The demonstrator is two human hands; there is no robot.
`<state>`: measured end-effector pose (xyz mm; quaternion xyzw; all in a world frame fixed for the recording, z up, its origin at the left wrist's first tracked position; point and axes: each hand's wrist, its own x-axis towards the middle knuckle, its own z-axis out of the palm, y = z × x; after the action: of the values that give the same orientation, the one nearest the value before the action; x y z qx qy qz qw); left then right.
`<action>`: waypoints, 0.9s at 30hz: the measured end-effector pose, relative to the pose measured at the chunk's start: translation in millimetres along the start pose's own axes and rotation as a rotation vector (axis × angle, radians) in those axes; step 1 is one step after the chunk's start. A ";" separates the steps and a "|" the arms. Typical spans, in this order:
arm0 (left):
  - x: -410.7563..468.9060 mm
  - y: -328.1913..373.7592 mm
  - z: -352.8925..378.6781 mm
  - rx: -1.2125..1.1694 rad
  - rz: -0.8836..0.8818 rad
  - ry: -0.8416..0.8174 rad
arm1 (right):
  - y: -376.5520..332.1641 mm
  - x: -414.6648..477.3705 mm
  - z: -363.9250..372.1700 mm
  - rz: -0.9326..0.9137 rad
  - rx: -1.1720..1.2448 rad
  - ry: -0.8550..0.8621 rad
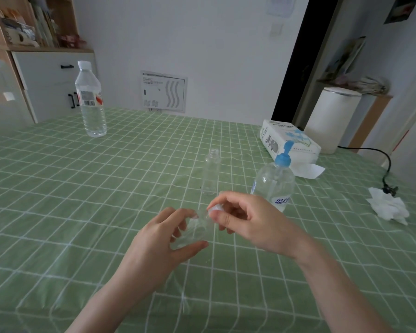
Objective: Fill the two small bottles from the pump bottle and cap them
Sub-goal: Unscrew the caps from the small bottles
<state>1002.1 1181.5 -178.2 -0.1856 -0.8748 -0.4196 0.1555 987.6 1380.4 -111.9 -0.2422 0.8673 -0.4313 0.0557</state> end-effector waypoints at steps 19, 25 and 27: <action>14.2 -9.5 -6.7 -0.590 -0.382 0.155 | 43.8 66.8 36.8 0.183 -0.081 0.289; 14.2 -9.3 -10.8 -0.609 -0.376 0.173 | 51.4 80.8 54.7 0.158 -0.133 0.286; 14.8 -10.1 -10.2 -0.599 -0.370 0.176 | 55.6 80.3 57.6 0.168 -0.162 0.276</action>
<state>985.7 1170.4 -172.5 -0.0247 -0.7152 -0.6926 0.0903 914.2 1329.6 -181.8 -0.1111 0.9158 -0.3829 -0.0477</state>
